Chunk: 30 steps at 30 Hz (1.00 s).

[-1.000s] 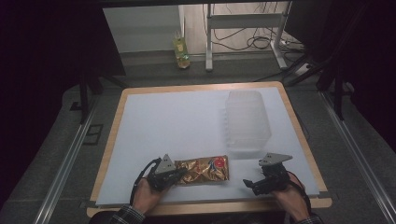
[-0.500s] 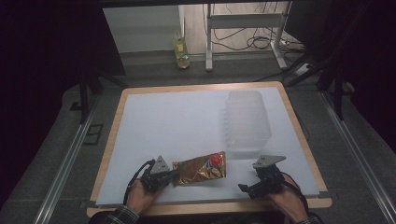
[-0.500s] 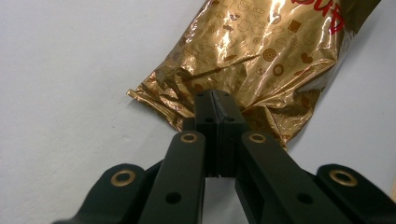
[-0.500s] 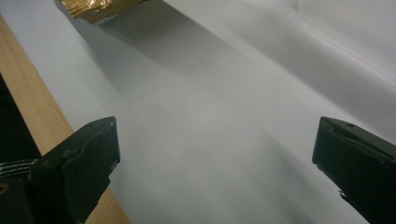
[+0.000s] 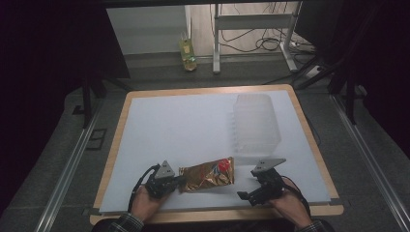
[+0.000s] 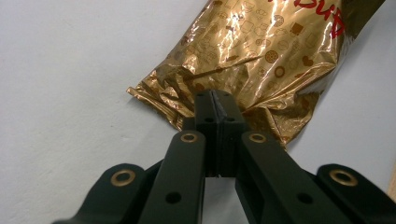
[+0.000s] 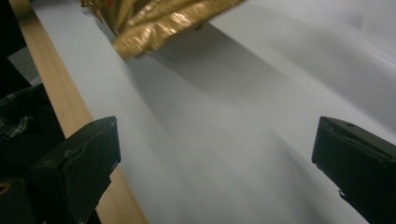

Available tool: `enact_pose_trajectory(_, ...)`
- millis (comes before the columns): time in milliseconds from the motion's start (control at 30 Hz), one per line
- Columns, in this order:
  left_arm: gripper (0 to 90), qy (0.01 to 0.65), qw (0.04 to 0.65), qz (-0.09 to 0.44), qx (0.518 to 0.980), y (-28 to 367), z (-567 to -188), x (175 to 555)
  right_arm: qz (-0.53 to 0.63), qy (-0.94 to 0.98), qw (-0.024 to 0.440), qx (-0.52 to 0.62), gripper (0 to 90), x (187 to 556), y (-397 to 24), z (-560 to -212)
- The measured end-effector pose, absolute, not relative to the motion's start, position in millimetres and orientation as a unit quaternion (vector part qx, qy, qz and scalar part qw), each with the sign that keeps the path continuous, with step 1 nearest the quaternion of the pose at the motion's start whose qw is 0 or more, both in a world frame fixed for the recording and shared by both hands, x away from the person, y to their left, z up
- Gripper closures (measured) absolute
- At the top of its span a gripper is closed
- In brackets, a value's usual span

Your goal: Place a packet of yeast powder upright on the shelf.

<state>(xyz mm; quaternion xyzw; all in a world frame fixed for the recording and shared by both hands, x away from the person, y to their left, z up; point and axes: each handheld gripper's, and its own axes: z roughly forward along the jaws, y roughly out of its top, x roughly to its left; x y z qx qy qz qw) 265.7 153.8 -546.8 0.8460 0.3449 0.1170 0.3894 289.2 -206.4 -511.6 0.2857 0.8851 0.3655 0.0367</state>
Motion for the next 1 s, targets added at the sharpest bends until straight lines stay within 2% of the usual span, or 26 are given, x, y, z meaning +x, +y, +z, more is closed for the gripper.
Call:
enact_pose_trajectory(467, 89.8, 0.339, 0.386, 0.124, 0.849, 153, -547, 265, 0.362, 0.878, -0.032, 0.31, 3.9, 301, -177, -509)
enact_pose_trajectory(767, 89.8, 0.34, 0.387, 0.121, 0.848, 153, -547, 265, 0.369, 0.866, -0.049, 0.334, 12.8, 317, -152, -506)
enact_pose_trajectory(900, 89.8, 0.34, 0.387, 0.123, 0.848, 153, -547, 265, 0.386, 0.849, -0.077, 0.352, 22.9, 326, -143, -504)
enact_pose_trajectory(933, 89.8, 0.34, 0.387, 0.123, 0.848, 153, -547, 265, 0.386, 0.849, -0.077, 0.352, 22.9, 326, -143, -504)
enact_pose_trajectory(967, 89.8, 0.341, 0.386, 0.123, 0.848, 153, -547, 265, 0.396, 0.841, -0.085, 0.36, 27.9, 328, -140, -501)
enact_pose_trajectory(1000, 89.8, 0.341, 0.386, 0.123, 0.848, 153, -547, 265, 0.396, 0.841, -0.085, 0.36, 27.9, 328, -140, -501)
